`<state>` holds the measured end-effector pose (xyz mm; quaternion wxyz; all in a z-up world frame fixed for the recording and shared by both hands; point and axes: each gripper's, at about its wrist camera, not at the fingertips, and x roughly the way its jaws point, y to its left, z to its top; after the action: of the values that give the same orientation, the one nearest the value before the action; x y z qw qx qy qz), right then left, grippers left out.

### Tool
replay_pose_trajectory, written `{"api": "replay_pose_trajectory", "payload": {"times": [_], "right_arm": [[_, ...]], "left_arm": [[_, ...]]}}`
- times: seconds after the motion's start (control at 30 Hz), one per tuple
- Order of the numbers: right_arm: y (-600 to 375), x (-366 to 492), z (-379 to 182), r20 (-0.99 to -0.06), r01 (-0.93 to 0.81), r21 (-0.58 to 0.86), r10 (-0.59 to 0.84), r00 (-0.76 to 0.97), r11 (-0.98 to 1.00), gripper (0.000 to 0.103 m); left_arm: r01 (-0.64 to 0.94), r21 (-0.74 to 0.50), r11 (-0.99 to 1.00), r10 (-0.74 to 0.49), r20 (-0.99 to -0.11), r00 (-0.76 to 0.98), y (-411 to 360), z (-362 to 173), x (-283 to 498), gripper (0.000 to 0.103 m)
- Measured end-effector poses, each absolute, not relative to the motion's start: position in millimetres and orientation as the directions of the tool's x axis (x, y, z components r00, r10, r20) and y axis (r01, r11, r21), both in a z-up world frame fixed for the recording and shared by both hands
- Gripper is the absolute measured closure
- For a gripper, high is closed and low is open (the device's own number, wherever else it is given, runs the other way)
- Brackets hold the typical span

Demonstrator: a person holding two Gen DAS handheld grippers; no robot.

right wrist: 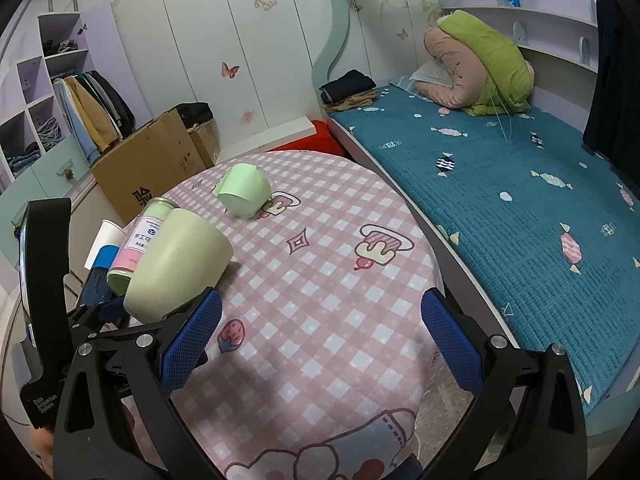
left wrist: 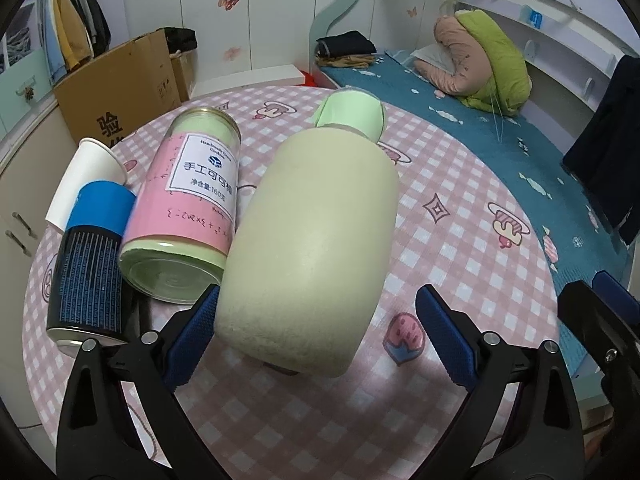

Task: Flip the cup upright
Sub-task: 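Move the right tool down to the pale green cup lying on its side, then close the right gripper on the pale green cup's rim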

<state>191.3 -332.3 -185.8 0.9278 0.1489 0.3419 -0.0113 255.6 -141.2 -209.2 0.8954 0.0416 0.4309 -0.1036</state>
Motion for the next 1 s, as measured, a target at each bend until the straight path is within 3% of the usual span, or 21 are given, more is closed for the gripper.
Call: {"api": "replay_pose_trajectory", "payload": {"times": [0.1,0.13,0.43,1.0], "right_arm": [[-337,190,-187,-0.636,0.130,0.276,0.079,0.768,0.952,0.007],[-338,189,-187,-0.637,0.132,0.276,0.079,0.767,0.952,0.007],[-333,187,-188,-0.645,0.128,0.273,0.083,0.759,0.953,0.007],[-276,146,-187,-0.672,0.052,0.246,0.132,0.729,0.968,0.006]], "left_arm": [[0.192,0.007,0.981,-0.114,-0.783,0.611,-141,-213,258,0.027],[0.194,-0.002,0.981,-0.121,-0.789,0.603,-140,-214,260,0.029],[0.182,-0.045,0.982,-0.145,-0.798,0.585,-134,-215,248,0.029],[0.078,-0.160,0.984,-0.175,-0.782,0.598,-77,-204,155,0.029]]}}
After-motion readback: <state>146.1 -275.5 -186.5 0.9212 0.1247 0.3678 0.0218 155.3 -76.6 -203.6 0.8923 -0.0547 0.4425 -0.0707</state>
